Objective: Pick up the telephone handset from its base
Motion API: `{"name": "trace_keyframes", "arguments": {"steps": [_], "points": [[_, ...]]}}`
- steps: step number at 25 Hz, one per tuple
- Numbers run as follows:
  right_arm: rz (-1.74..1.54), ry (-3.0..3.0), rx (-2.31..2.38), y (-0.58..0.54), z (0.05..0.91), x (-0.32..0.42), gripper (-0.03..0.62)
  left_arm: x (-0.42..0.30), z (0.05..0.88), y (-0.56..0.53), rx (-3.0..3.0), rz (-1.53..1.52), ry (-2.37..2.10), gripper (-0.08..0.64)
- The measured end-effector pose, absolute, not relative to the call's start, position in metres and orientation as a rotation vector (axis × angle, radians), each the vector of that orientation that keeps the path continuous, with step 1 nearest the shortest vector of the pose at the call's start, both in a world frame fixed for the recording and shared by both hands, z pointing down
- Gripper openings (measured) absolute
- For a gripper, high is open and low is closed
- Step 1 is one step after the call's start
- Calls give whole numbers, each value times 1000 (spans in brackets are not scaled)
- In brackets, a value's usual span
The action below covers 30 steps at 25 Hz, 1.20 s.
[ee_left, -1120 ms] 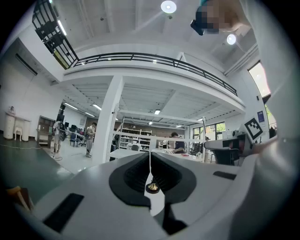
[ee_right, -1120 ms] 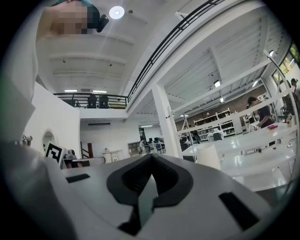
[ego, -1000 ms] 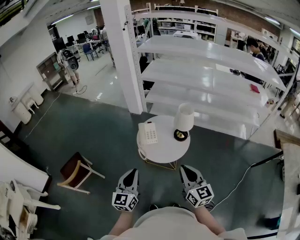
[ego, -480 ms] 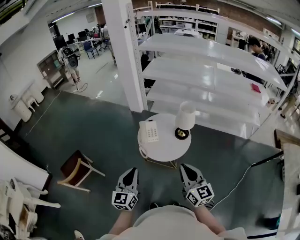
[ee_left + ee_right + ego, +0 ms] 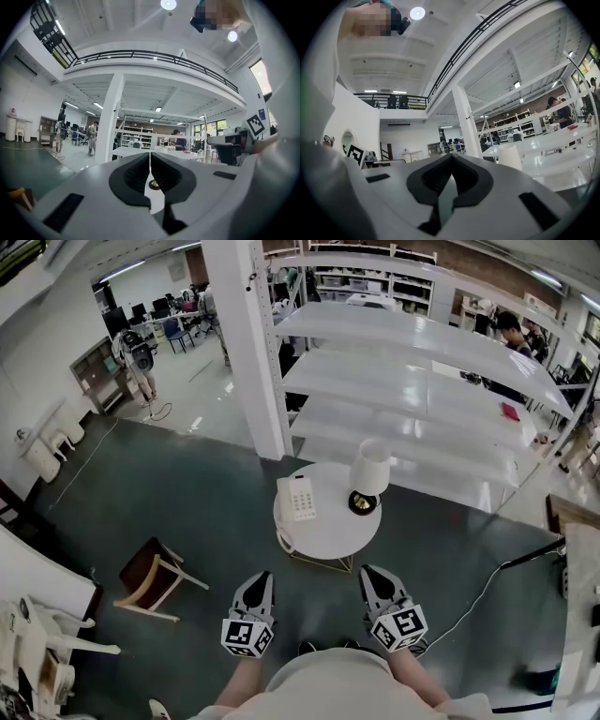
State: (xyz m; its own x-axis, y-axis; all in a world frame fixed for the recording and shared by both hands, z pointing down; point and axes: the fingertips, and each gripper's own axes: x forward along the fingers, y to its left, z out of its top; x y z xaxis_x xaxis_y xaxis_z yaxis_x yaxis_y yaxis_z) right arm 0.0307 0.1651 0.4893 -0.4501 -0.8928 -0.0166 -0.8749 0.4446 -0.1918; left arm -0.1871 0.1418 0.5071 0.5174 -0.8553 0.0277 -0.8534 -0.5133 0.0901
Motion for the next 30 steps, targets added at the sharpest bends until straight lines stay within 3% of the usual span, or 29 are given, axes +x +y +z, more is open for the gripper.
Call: {"name": "trace_keyframes", "arguments": {"steps": [30], "points": [[-246,2603,-1494,161,493,124,8,-89,496,147,2626,-99,-1566,23]]}}
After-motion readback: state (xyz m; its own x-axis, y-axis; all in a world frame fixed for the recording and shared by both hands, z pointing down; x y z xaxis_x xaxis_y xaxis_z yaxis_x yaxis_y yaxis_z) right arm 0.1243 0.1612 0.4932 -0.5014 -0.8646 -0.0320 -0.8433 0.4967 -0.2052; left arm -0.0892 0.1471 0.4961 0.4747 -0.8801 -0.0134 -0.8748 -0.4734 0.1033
